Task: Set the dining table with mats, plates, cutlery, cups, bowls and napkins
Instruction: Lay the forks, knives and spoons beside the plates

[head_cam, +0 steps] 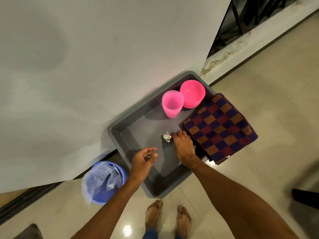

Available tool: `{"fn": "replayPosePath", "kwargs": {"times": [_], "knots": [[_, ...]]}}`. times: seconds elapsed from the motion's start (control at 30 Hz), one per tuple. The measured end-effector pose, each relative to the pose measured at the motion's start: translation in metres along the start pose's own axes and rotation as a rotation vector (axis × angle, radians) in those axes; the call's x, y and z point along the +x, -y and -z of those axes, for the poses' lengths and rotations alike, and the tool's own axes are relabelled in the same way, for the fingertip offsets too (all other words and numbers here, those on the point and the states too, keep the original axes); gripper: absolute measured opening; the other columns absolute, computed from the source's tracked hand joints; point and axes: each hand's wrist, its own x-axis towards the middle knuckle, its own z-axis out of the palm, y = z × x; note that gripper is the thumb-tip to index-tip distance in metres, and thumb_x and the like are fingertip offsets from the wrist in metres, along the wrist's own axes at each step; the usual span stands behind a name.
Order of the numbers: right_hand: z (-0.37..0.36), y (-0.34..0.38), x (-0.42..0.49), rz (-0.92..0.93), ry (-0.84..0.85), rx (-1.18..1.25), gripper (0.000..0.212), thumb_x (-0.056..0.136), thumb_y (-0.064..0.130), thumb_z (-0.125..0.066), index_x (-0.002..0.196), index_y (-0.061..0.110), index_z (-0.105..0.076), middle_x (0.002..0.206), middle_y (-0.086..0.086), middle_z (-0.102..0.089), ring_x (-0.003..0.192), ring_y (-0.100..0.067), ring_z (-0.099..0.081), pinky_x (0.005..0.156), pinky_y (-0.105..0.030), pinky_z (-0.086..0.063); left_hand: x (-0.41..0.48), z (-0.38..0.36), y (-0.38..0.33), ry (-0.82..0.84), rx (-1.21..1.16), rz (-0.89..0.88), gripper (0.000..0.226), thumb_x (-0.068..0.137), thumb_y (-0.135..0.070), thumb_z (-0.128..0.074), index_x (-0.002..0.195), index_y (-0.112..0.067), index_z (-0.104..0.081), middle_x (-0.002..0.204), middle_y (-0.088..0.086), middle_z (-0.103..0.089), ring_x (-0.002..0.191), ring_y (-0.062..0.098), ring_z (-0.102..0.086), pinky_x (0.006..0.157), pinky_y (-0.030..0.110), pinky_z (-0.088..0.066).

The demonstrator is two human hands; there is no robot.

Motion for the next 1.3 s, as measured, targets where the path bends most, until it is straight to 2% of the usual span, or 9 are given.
{"fn": "replayPosePath", "kwargs": {"times": [0.07, 0.17, 0.37, 0.5, 0.67, 0.87, 1.0, 1.17, 1.3], "knots": [[0.004, 0.0, 0.0, 0.004, -0.009, 0.043, 0.05, 0.092, 0.008, -0.064, 0.138, 0.013, -0.047, 0.132, -0.012, -0.054, 0.121, -0.028, -0.052, 0.098, -0.038, -0.046, -0.001, 0.001, -0.003, 0.011, -0.006, 0.006, 0.022, 0.092, -0.008, -0.065, 0.108, -0.023, -0.068, 0.099, 0.003, -0.075, 0.089, 0.021, -0.072, 0.082, 0.033, -0.057], [0.014, 0.006, -0.005, -0.02, -0.077, 0.193, 0.03, 0.096, 0.009, -0.06, 0.125, 0.01, -0.055, 0.118, -0.011, -0.064, 0.104, -0.027, -0.065, 0.086, -0.036, -0.054, -0.004, 0.003, -0.01, 0.01, -0.007, 0.018, 0.02, 0.094, -0.011, -0.064, 0.111, -0.022, -0.067, 0.102, 0.002, -0.075, 0.089, 0.019, -0.072, 0.083, 0.034, -0.057], [0.071, 0.032, -0.056, -0.262, -0.137, 0.846, 0.005, 0.093, 0.013, -0.069, 0.095, 0.013, -0.064, 0.086, 0.0, -0.07, 0.072, -0.013, -0.066, 0.064, -0.029, -0.057, -0.04, 0.004, -0.054, 0.043, -0.107, 0.047, 0.018, 0.097, -0.016, -0.061, 0.114, -0.022, -0.065, 0.104, 0.001, -0.074, 0.093, 0.019, -0.072, 0.083, 0.032, -0.058], [0.128, 0.054, -0.133, -0.361, -0.217, 1.146, 0.003, 0.094, 0.008, -0.067, 0.093, 0.009, -0.068, 0.079, -0.004, -0.07, 0.063, -0.016, -0.067, 0.058, -0.028, -0.058, -0.088, -0.008, -0.104, 0.126, -0.163, 0.052, 0.021, 0.1, -0.03, -0.056, 0.112, -0.017, -0.068, 0.102, 0.0, -0.076, 0.091, 0.015, -0.073, 0.08, 0.029, -0.059], [0.182, 0.066, -0.217, -0.454, -0.401, 1.163, 0.007, 0.091, 0.006, -0.069, 0.092, 0.011, -0.073, 0.08, 0.0, -0.072, 0.07, -0.017, -0.07, 0.061, -0.031, -0.06, -0.153, -0.023, -0.153, 0.295, -0.255, 0.071, 0.022, 0.097, -0.027, -0.062, 0.102, -0.008, -0.073, 0.096, 0.01, -0.076, 0.092, 0.022, -0.073, 0.078, 0.032, -0.059], [0.244, 0.059, -0.339, -0.521, -0.581, 1.211, 0.017, 0.091, 0.004, -0.069, 0.106, 0.01, -0.075, 0.089, -0.001, -0.075, 0.072, -0.012, -0.072, 0.062, -0.02, -0.056, -0.246, -0.059, -0.195, 0.499, -0.276, 0.032, 0.018, 0.094, -0.018, -0.064, 0.101, -0.005, -0.075, 0.104, 0.017, -0.075, 0.102, 0.03, -0.07, 0.098, 0.043, -0.053], [0.257, 0.039, -0.427, -0.6, -0.658, 1.28, 0.011, 0.093, 0.009, -0.069, 0.096, 0.019, -0.07, 0.081, -0.007, -0.074, 0.064, -0.021, -0.071, 0.055, -0.031, -0.058, -0.303, -0.102, -0.206, 0.628, -0.228, -0.021, 0.023, 0.094, -0.019, -0.065, 0.105, -0.001, -0.073, 0.106, 0.016, -0.074, 0.098, 0.028, -0.067, 0.098, 0.044, -0.049], [0.245, 0.005, -0.549, -0.766, -0.812, 1.334, 0.007, 0.091, 0.004, -0.069, 0.085, 0.009, -0.069, 0.069, -0.014, -0.071, 0.054, -0.026, -0.066, 0.05, -0.032, -0.053, -0.387, -0.171, -0.198, 0.784, -0.145, -0.061, 0.023, 0.094, -0.017, -0.064, 0.108, 0.0, -0.07, 0.104, 0.018, -0.074, 0.094, 0.024, -0.072, 0.084, 0.034, -0.056], [0.226, -0.019, -0.645, -0.904, -0.931, 1.377, 0.018, 0.086, 0.001, -0.073, 0.073, 0.013, -0.07, 0.06, -0.001, -0.065, 0.05, -0.017, -0.06, 0.046, -0.026, -0.049, -0.47, -0.232, -0.179, 0.926, -0.066, -0.067, 0.015, 0.094, -0.014, -0.064, 0.101, -0.003, -0.068, 0.092, 0.015, -0.076, 0.084, 0.022, -0.074, 0.069, 0.028, -0.058]]}}
